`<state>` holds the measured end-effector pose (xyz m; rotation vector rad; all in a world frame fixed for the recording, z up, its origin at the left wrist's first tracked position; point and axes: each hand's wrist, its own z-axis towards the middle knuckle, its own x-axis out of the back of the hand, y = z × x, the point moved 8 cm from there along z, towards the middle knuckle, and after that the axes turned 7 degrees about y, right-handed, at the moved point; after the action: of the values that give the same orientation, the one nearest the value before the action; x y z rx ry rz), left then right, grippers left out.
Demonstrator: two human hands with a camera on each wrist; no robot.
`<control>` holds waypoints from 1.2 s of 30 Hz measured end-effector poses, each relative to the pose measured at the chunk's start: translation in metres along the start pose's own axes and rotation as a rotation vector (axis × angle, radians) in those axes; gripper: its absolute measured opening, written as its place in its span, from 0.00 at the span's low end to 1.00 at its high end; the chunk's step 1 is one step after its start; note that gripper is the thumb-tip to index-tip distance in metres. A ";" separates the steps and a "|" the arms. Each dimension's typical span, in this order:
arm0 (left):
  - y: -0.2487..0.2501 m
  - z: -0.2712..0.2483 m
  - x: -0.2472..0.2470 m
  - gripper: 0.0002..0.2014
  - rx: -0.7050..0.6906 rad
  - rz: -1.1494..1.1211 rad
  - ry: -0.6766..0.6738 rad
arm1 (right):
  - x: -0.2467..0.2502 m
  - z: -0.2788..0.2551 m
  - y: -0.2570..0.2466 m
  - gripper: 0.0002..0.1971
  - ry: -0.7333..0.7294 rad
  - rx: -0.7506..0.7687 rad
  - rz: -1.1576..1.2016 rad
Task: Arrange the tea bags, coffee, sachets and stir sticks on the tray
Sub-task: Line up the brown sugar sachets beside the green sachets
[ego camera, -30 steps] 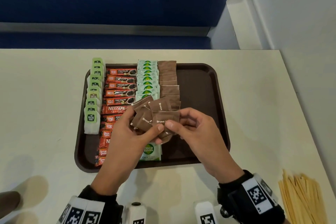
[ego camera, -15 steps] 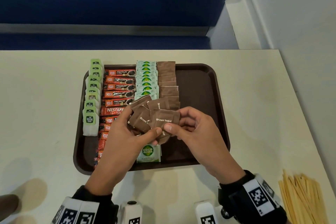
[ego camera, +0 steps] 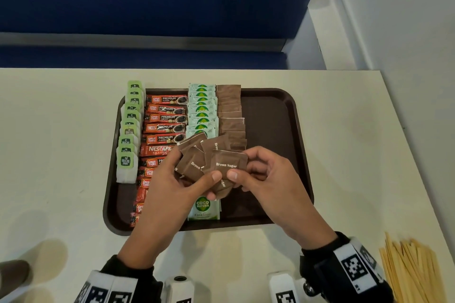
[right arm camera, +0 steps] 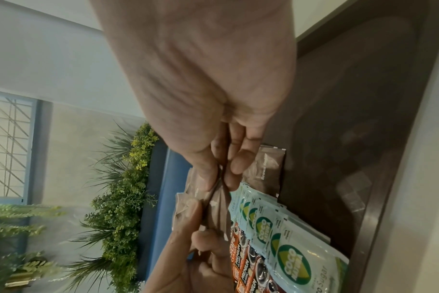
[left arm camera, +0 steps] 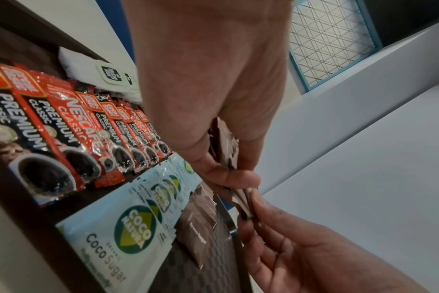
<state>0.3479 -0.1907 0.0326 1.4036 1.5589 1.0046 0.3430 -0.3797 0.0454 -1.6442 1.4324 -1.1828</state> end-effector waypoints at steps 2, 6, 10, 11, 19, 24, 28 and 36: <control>-0.002 0.000 0.000 0.22 0.020 -0.042 -0.015 | 0.001 -0.001 0.002 0.11 0.003 -0.020 0.029; -0.004 -0.001 0.000 0.20 0.039 -0.040 -0.014 | -0.002 -0.004 0.008 0.12 -0.002 -0.071 0.077; -0.006 -0.002 0.001 0.21 0.052 -0.037 0.005 | -0.003 -0.008 0.013 0.12 0.002 -0.110 0.153; -0.006 -0.002 0.002 0.20 0.047 -0.037 0.009 | -0.004 -0.009 0.013 0.12 -0.006 -0.113 0.159; -0.013 -0.006 0.005 0.16 0.040 -0.017 0.041 | -0.008 -0.011 0.014 0.11 -0.082 -0.086 0.095; -0.013 -0.008 0.010 0.15 0.016 -0.063 0.110 | 0.006 -0.009 0.017 0.11 -0.045 -0.122 0.190; -0.014 -0.004 0.025 0.15 0.020 -0.133 0.242 | 0.039 -0.003 0.033 0.08 0.239 -0.091 0.145; -0.011 -0.006 0.035 0.15 0.021 -0.126 0.285 | 0.009 0.004 0.060 0.08 0.157 0.016 -0.180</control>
<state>0.3361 -0.1567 0.0232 1.1982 1.8447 1.1521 0.3234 -0.4005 -0.0086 -1.7310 1.3870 -1.4489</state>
